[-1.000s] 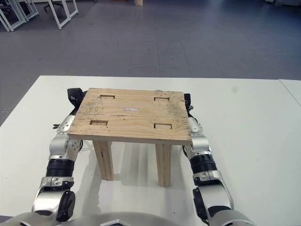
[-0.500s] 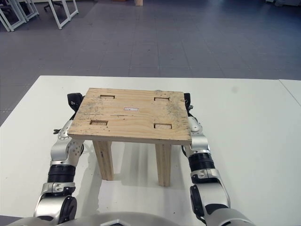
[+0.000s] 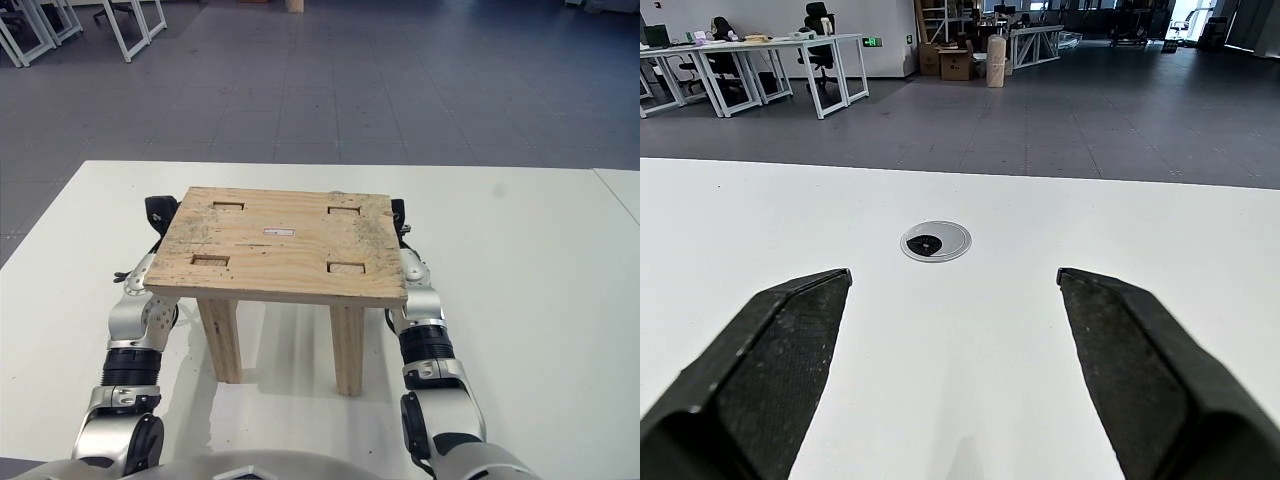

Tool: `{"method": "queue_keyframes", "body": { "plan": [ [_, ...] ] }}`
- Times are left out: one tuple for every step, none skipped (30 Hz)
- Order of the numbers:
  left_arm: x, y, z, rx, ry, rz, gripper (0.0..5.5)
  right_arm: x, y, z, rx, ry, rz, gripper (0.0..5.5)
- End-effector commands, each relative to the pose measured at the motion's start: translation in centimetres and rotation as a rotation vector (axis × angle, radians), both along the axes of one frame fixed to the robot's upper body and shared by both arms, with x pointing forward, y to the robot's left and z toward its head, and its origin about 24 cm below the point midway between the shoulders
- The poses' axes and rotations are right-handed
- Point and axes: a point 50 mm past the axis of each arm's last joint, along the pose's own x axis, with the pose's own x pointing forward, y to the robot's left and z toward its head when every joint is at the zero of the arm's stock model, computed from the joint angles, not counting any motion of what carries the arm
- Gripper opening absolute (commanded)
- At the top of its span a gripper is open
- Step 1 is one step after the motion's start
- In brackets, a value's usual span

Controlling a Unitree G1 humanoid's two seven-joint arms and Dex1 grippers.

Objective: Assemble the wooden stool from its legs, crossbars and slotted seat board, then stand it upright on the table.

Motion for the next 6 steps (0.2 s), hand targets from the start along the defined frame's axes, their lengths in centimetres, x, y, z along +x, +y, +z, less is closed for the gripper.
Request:
{"method": "queue_keyframes", "body": {
  "plan": [
    [0.29, -0.13, 0.21, 0.009, 0.0, -0.002, 3.91, 0.55, -0.25, 0.74, -0.016, -0.007, -0.003, 3.8],
    [0.24, -0.08, 0.22, 0.008, -0.001, 0.002, 3.91, 0.57, -0.2, 0.78, -0.017, -0.008, -0.001, 3.8],
    [0.18, -0.02, 0.22, 0.008, -0.002, 0.007, 3.91, 0.6, -0.11, 0.81, -0.018, -0.008, 0.002, 3.8],
    [0.12, 0.0, 0.21, 0.007, -0.003, 0.009, 3.91, 0.6, -0.06, 0.83, -0.019, -0.008, 0.004, 3.8],
    [0.04, 0.03, 0.18, 0.007, -0.003, 0.012, 3.91, 0.61, 0.02, 0.84, -0.02, -0.008, 0.007, 3.8],
    [-0.02, 0.02, 0.14, 0.008, -0.002, 0.013, 3.91, 0.58, 0.04, 0.82, -0.02, -0.008, 0.009, 3.8]
  ]
}}
